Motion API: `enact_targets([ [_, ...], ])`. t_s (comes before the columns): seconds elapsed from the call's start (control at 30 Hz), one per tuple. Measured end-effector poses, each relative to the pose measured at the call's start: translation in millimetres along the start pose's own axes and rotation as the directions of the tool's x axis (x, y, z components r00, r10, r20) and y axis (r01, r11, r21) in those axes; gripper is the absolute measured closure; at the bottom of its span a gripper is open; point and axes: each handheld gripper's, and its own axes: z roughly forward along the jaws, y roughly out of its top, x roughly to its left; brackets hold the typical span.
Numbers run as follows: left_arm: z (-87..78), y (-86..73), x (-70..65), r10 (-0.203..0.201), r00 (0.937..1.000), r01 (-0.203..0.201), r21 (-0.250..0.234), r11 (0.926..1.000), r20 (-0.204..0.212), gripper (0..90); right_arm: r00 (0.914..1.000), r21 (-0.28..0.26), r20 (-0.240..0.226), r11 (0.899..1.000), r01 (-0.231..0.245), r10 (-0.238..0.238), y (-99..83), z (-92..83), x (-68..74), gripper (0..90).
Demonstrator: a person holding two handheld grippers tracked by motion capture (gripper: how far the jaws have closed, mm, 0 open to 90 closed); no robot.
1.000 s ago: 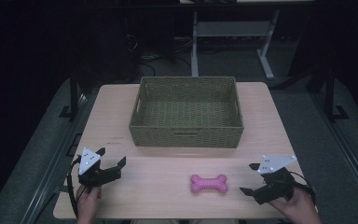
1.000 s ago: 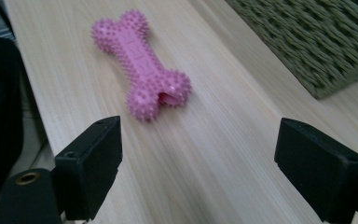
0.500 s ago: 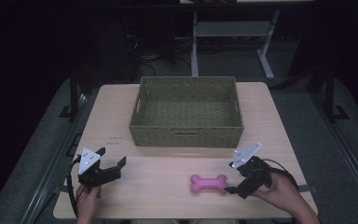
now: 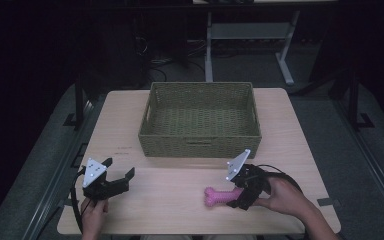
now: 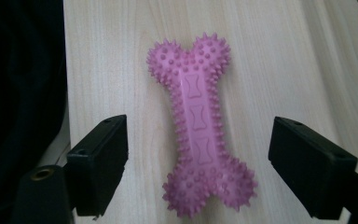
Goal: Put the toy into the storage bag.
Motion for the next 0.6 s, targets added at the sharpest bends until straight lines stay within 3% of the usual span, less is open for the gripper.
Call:
enact_targets([
  [0.33,-1.1,-0.3,2.1,-0.006,1.0,0.006,-0.006,1.0,-0.003,13.0,0.9995,0.059,-0.023,0.998,0.024,-0.022,9.2,15.2,-0.9,25.5],
  [0.6,-0.9,-0.8,2.5,-0.013,0.9999,0.013,-0.004,0.9999,-0.001,13.0,0.9981,0.14,-0.012,0.988,0.062,-0.061,17.1,24.6,-1.2,32.8],
])
